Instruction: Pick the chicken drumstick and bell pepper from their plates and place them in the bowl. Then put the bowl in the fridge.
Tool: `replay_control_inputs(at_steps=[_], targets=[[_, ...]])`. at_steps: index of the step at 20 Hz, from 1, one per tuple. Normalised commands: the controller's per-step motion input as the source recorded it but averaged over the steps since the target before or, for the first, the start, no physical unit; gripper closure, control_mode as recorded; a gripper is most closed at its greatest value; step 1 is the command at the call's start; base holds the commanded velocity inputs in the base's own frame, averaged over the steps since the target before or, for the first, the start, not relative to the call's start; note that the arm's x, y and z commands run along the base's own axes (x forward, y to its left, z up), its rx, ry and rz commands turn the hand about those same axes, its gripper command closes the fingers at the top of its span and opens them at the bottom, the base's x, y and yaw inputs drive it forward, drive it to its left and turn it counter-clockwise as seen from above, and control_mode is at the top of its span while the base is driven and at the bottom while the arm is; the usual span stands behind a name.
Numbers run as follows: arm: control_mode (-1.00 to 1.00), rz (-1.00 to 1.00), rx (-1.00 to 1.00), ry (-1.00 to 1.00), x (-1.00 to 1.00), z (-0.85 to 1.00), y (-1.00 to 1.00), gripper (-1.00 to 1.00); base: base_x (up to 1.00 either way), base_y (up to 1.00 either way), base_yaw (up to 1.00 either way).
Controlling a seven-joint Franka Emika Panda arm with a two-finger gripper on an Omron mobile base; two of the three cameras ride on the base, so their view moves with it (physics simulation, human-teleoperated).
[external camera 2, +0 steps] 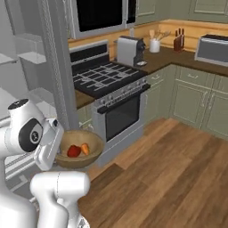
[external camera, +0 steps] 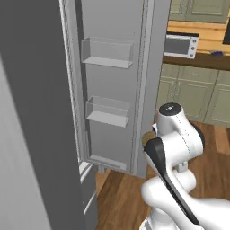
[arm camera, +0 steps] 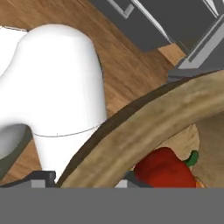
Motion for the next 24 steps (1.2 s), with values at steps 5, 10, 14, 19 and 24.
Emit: replay_control_inputs(at_steps=[5,10,14,19,24], targets=[[1.00,0.00,0.00,0.00,0.00,0.00,0.00,1.00,-0.08,0.26,0.29],[1.00,0.00,0.00,0.00,0.00,0.00,0.00,1.00,-0.44,0.21,0.13],[1.00,0.00,0.00,0.00,0.00,0.00,0.00,1.00,-0.21,0.45,0.12],[1.00,0.00,0.00,0.00,0.00,0.00,0.00,1.00,-0.54,0.63,0.15],[1.00,0.00,0.00,0.00,0.00,0.00,0.00,1.00,-0.27,0.29,0.02]])
